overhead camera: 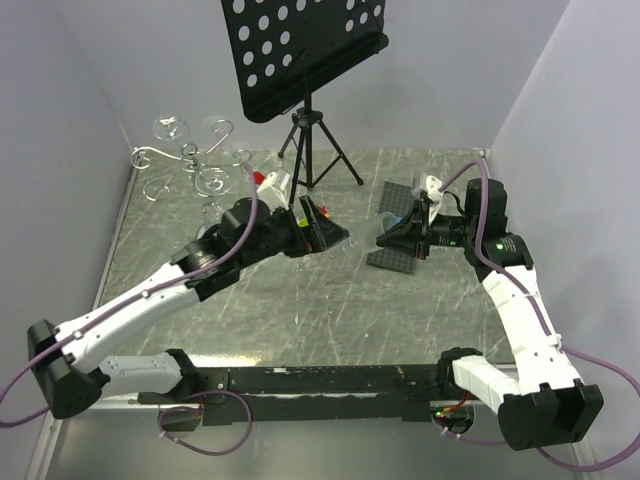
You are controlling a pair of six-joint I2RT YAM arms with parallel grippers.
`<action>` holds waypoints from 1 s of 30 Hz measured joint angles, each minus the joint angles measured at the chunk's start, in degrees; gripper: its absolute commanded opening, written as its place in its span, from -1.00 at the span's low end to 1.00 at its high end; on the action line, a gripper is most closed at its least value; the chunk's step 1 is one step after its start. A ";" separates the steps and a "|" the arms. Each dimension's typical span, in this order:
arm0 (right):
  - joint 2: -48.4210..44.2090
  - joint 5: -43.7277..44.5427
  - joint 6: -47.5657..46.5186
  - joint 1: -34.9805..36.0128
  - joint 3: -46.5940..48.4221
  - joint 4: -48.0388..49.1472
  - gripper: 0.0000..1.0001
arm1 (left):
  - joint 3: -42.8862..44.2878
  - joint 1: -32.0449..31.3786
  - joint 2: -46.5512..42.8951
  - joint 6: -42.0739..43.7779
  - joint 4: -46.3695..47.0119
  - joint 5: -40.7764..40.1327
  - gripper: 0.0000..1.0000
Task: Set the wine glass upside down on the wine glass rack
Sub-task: Pick up the wine glass at the center of the board.
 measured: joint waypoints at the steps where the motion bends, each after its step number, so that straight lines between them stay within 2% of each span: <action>1: -0.02 -0.07 0.09 0.00 -0.02 0.02 -1.00 | -0.22 -0.07 0.98 -0.42 0.94 0.02 0.98; 9: -1.07 -0.94 0.63 -0.63 -0.66 0.70 -1.00 | -2.97 -0.22 5.01 -3.43 5.68 -0.22 0.64; 13: -1.97 -1.44 1.03 -0.98 -0.94 1.03 -1.00 | -4.76 -0.28 4.83 -4.76 7.13 -1.38 0.41; 14: -2.05 -1.62 1.05 -1.01 -0.94 1.20 -1.00 | -5.25 -0.26 4.81 -5.16 7.48 -1.60 0.29; 18: -2.16 -2.08 1.33 -1.01 -0.94 1.66 -1.00 | -6.23 -0.28 4.90 -5.79 7.85 -1.73 0.15; 23: -2.19 -2.45 1.66 -1.18 -0.98 1.86 -1.00 | -6.23 -0.28 5.55 -5.77 8.39 -1.73 0.02; 30: -2.19 -2.51 1.70 -1.29 -1.07 2.12 -1.00 | -6.21 -0.28 8.31 -5.73 9.18 -0.83 -0.01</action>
